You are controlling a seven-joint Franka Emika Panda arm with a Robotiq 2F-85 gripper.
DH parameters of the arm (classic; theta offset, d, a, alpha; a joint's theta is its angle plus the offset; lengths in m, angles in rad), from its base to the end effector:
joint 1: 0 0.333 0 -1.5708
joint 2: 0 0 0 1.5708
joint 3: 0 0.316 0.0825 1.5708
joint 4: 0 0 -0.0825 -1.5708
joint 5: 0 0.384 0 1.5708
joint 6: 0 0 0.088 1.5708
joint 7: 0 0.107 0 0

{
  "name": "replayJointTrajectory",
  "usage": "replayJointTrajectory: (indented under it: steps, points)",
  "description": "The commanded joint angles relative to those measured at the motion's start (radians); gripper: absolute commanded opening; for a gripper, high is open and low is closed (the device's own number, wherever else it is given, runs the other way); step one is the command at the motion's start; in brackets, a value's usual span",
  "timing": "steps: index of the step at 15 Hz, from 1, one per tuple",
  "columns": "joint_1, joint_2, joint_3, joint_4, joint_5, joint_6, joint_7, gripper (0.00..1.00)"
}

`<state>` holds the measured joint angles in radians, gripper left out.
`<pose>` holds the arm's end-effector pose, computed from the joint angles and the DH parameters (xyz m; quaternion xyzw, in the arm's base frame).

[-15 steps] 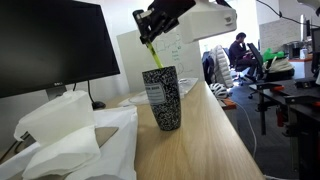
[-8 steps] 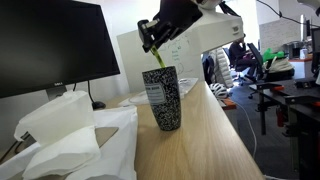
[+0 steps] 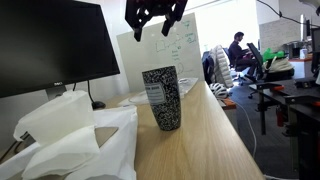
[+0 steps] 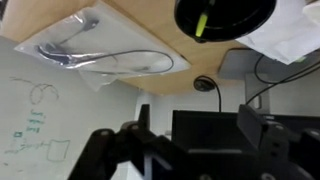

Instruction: Put the yellow pen in the black mug cup

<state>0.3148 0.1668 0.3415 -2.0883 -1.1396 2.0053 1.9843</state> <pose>0.4824 0.2979 0.3560 0.8442 -0.2988 0.3981 0.1988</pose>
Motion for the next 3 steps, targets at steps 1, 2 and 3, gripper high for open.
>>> replayJointTrajectory:
  steps: [1, 2, 3]
  points:
    - [-0.047, -0.065, -0.032, 0.000, 0.230, 0.109, -0.214, 1.00]
    - [-0.056, -0.080, -0.043, -0.001, 0.302, 0.129, -0.288, 1.00]
    - [-0.064, -0.092, -0.055, -0.007, 0.372, 0.154, -0.355, 1.00]
